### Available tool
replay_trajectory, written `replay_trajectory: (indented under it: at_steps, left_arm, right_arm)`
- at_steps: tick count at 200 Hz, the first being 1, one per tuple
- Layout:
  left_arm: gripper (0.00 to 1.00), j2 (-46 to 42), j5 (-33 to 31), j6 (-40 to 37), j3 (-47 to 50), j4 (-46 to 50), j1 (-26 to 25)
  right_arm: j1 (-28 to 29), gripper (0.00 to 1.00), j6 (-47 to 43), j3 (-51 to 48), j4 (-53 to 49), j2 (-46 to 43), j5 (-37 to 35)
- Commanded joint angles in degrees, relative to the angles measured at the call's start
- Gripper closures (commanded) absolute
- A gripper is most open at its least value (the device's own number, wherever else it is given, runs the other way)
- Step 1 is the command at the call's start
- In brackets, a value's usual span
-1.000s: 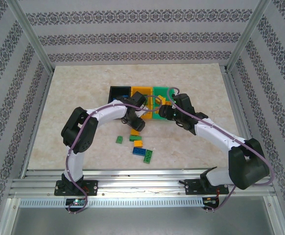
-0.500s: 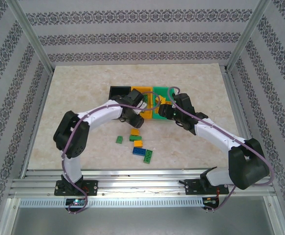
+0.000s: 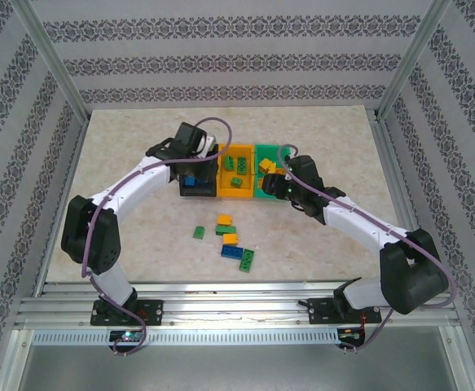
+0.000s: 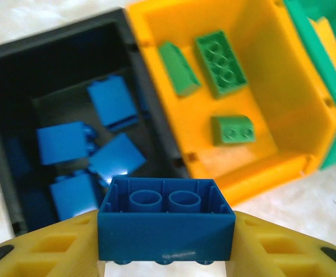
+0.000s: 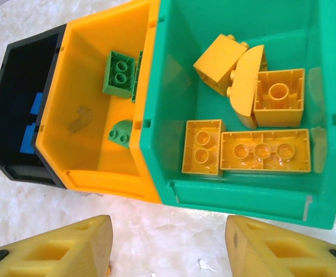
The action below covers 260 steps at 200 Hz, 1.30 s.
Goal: Sort the legos into containers by color
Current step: Place the lego in the container, then pick up the lego from the bottom-center of the table.
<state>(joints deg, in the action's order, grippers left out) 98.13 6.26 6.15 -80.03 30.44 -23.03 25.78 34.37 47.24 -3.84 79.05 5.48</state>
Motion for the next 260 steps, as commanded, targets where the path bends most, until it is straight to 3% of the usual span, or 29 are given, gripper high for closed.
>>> replay_trajectory:
  at_steps: [1,18,82,124,161,180,260]
  left_arm:
    - [0.51,1.21,-0.40,2.56,0.27,-4.32,2.69]
    - [0.50,3.16,0.67,3.22,-0.74,-5.40,4.11]
    - [0.25,4.37,1.64,4.86,-2.02,-5.13,4.40]
    - [0.22,-0.98,3.26,6.95,4.30,-6.52,4.41]
    - [0.22,-5.93,5.30,9.33,11.73,-7.22,4.51]
    - [0.21,-8.83,4.74,10.19,15.94,-8.07,4.53]
    - [0.21,-11.78,4.86,10.98,20.70,-9.56,5.00]
  right_arm:
    - [1.47,0.46,-0.66,1.85,-0.58,1.31,1.80]
    - [2.67,0.45,-1.53,3.12,-1.95,2.45,2.77]
    - [10.76,0.42,-7.49,7.68,-8.19,9.00,7.08]
    - [17.24,0.41,-12.77,12.39,-13.18,15.94,10.01]
    - [21.77,0.34,-16.87,18.22,-21.86,21.41,5.09]
    - [22.38,0.26,-15.89,18.56,-21.61,22.45,4.13]
    - [25.41,0.25,-9.09,22.30,-22.60,26.34,-0.64]
